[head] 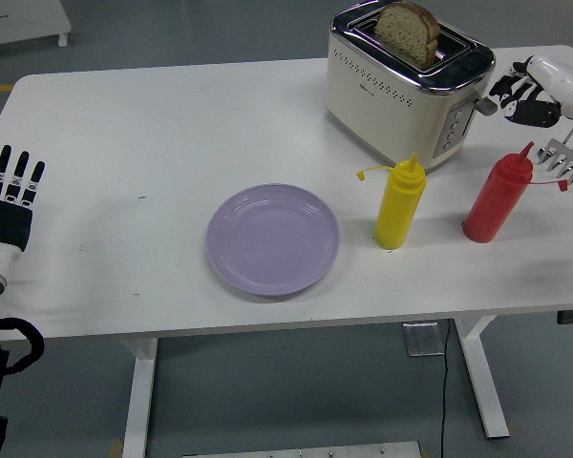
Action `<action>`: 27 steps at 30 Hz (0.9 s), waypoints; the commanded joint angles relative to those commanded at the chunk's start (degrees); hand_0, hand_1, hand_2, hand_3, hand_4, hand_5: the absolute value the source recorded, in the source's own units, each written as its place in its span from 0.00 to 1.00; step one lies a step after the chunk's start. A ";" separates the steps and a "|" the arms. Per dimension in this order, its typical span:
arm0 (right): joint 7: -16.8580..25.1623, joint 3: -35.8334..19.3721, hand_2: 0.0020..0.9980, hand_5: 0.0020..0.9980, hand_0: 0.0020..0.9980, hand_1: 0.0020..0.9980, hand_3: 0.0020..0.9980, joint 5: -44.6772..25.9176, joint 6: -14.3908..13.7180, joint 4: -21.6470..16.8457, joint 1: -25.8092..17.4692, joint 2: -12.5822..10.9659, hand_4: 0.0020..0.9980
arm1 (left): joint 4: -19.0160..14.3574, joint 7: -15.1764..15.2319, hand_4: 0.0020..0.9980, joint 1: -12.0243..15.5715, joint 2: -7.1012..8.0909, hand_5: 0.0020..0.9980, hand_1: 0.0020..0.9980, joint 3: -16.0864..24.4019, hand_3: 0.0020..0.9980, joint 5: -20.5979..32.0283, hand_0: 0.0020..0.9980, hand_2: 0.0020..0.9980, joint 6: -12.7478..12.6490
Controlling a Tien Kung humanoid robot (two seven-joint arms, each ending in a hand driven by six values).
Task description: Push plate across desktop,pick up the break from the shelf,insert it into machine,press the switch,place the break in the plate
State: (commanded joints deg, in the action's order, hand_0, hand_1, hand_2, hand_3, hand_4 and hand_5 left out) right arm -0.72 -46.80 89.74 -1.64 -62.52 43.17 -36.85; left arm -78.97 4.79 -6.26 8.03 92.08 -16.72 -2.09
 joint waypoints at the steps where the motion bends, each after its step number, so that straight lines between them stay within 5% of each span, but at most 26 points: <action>1: 0.00 0.08 0.61 0.26 0.51 0.57 0.55 -0.01 0.04 0.01 0.04 0.01 0.20 | 0.00 0.00 0.63 -0.01 0.00 1.00 0.87 -0.01 0.82 -0.01 0.83 0.93 0.00; 27: 0.17 1.98 0.60 0.27 0.51 0.57 0.55 -0.18 0.82 0.06 0.30 0.41 0.18 | 0.17 -0.15 0.62 -0.04 -0.03 1.00 0.87 0.02 0.82 -0.07 0.83 0.93 -0.06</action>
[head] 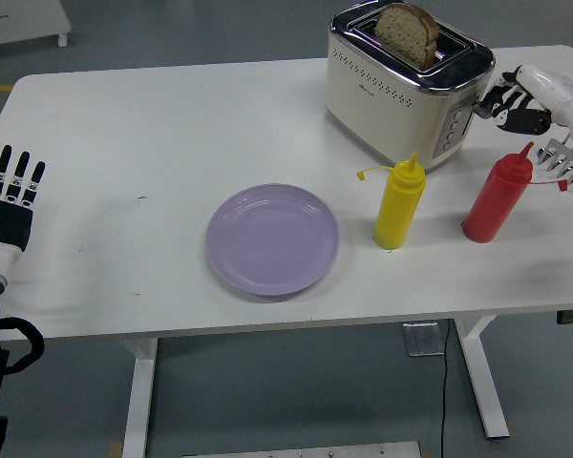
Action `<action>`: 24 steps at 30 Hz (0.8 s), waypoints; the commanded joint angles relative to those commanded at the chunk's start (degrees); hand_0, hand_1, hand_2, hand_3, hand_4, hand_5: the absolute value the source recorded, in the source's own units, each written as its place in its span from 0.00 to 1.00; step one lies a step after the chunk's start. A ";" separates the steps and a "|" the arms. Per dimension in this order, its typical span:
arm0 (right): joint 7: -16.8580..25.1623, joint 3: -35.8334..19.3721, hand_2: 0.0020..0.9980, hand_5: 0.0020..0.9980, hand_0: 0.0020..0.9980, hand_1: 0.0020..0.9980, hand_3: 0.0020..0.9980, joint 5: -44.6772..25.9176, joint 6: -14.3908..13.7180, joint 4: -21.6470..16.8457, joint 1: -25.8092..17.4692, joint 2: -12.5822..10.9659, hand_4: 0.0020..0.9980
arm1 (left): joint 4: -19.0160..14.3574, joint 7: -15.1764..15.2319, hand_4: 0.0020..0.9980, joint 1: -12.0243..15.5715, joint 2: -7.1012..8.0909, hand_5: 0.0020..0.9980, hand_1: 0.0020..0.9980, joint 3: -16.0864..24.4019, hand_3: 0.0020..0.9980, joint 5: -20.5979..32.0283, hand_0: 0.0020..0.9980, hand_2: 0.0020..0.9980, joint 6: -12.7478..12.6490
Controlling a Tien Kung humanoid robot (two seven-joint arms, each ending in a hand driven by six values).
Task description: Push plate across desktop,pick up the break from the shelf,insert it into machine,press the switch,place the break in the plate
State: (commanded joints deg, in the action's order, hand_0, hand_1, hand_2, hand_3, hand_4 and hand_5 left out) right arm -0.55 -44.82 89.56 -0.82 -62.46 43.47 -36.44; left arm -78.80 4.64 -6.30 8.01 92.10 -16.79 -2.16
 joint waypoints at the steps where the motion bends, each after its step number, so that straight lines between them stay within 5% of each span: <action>1: 0.01 0.07 0.60 0.27 0.51 0.57 0.55 -0.01 0.00 -0.01 -0.01 0.02 0.18 | 0.02 0.00 0.62 0.02 0.00 1.00 0.87 0.01 0.82 0.00 0.83 0.93 0.00; 24: 0.02 2.15 0.59 0.27 0.51 0.57 0.54 -0.12 0.30 1.43 0.74 1.33 0.22 | 0.22 -0.03 0.62 0.27 -0.08 1.00 0.87 -0.12 0.82 -0.03 0.82 0.93 -0.03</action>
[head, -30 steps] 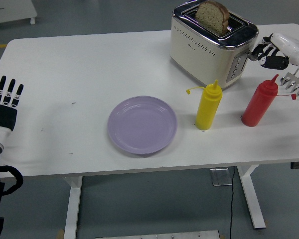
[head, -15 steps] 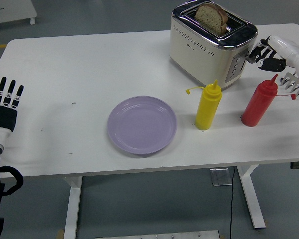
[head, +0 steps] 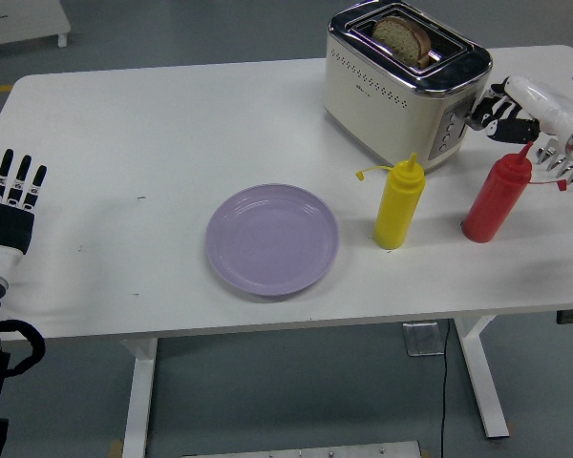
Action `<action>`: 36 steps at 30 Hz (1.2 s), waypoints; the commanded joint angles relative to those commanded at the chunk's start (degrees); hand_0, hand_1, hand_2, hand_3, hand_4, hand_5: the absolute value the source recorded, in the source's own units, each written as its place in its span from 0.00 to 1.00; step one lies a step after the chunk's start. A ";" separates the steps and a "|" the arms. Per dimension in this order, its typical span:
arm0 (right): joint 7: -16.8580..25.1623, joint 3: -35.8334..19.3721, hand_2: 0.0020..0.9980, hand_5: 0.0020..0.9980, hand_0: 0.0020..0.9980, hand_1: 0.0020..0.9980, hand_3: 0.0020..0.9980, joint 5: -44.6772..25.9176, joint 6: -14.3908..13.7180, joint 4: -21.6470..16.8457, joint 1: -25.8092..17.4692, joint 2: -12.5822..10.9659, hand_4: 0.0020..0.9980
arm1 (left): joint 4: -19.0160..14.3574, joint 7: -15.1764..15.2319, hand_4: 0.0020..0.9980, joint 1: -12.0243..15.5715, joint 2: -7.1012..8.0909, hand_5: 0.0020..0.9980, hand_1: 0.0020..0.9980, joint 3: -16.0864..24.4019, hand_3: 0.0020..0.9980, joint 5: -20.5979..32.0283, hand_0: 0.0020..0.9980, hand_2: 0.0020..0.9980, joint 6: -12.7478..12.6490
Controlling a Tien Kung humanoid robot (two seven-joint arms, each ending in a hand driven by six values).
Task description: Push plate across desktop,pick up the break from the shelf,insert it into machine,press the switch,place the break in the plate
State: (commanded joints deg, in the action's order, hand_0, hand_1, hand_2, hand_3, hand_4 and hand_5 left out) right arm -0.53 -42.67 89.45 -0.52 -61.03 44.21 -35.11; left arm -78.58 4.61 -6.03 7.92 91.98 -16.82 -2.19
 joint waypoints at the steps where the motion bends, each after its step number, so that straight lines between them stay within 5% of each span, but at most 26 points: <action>1: 0.00 0.05 0.59 0.27 0.51 0.57 0.54 -0.02 0.03 0.06 0.04 0.00 0.22 | 0.01 0.00 0.62 -0.01 0.00 1.00 0.87 0.02 0.82 0.00 0.82 0.93 -0.01; 36: -0.03 1.33 0.59 0.26 0.51 0.57 0.54 -0.49 0.42 1.47 0.36 0.41 0.20 | -0.02 0.03 0.62 -0.37 0.05 1.00 0.87 0.21 0.82 -0.03 0.83 0.93 -0.06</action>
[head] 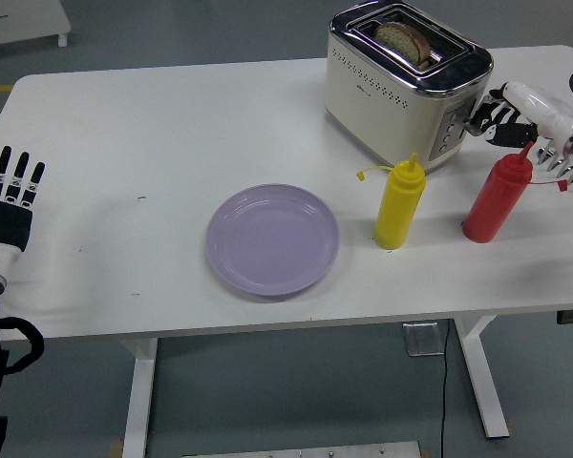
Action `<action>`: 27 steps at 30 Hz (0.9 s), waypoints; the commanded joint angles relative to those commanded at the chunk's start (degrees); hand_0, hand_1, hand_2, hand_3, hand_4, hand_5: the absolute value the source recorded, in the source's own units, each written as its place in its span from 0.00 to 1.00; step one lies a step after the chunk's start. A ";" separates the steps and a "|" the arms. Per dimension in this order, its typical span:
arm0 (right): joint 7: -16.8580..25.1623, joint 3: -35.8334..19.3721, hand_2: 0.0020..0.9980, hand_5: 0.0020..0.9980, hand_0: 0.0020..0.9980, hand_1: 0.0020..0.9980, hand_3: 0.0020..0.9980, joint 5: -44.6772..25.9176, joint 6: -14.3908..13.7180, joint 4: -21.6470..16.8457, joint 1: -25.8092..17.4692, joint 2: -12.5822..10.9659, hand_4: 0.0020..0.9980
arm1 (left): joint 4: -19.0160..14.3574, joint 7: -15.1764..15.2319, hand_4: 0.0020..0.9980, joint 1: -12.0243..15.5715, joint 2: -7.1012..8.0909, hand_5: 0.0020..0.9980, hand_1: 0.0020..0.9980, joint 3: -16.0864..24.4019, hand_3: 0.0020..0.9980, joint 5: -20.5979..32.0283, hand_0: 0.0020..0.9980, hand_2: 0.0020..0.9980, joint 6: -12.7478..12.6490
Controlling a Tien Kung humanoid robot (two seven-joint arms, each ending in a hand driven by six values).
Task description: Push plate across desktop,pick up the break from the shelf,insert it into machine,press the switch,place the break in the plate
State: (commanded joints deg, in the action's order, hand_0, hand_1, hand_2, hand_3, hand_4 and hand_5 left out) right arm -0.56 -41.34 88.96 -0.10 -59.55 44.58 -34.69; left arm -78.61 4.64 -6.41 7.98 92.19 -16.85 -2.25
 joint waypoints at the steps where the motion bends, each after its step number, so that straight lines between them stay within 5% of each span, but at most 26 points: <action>1: 0.00 0.04 0.59 0.26 0.51 0.57 0.54 -0.02 0.01 0.06 -0.01 0.01 0.20 | 0.00 0.00 0.62 0.00 0.00 1.00 0.87 0.00 0.82 0.00 0.83 0.93 0.00; 15: 0.07 -0.52 0.59 0.25 0.51 0.57 0.54 -0.09 -0.01 0.51 -0.18 0.04 0.20 | -0.02 0.05 0.62 -0.08 0.01 1.00 0.87 0.00 0.82 0.02 0.83 0.93 -0.01; 27: 0.18 -6.63 0.59 0.25 0.51 0.57 0.54 1.26 -0.26 -1.32 -1.27 -1.34 0.21 | 0.05 0.07 0.62 -0.05 0.00 1.00 0.87 0.01 0.82 0.02 0.83 0.93 -0.01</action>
State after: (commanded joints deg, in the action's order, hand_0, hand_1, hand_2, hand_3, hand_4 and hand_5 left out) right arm -0.38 -47.97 90.22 -0.36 -60.87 43.31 -36.03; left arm -78.56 4.71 -6.46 7.98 92.20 -16.84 -2.26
